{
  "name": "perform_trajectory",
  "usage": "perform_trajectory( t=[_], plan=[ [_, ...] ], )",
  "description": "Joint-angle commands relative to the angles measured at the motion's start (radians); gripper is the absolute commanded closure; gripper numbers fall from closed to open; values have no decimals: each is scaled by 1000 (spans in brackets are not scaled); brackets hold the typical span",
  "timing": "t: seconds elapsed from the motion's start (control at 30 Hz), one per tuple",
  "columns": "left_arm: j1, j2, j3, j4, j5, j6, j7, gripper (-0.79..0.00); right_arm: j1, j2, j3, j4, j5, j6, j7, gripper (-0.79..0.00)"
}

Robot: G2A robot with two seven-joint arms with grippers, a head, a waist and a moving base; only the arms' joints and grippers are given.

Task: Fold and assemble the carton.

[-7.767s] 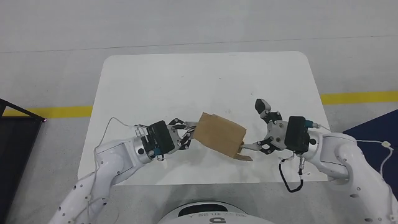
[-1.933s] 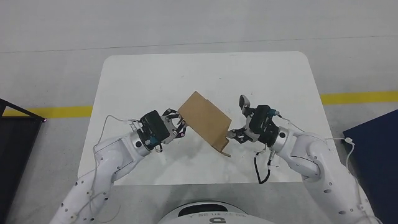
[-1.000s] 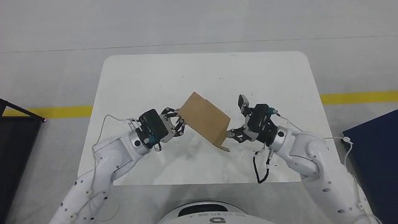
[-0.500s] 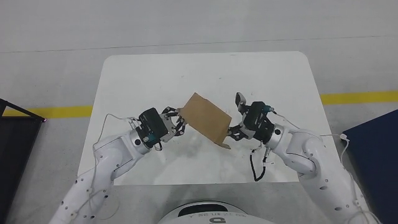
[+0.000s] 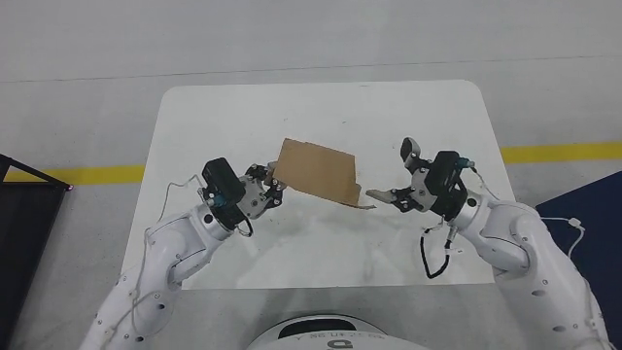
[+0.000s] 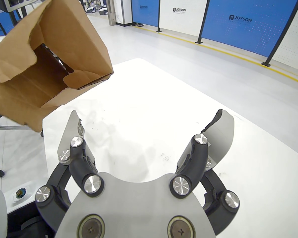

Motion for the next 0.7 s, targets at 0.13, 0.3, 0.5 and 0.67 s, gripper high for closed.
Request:
perform_trajectory(
  t=[0.13,0.3,0.5,0.67],
  plan=[
    [23,-2,13,-7,-65,-23,-30,0,-33,13,100,16,57,-144,1,-785],
    [33,-1,18,-20,-66,-39,-57,0,-50,22,164,20,64,-229,4,-785],
    [33,-1,18,-20,-66,-39,-57,0,-51,22,167,19,62,-231,3,-785],
    [36,-5,17,-30,-108,-7,-69,0,-51,22,167,19,62,-231,3,-785]
  ],
)
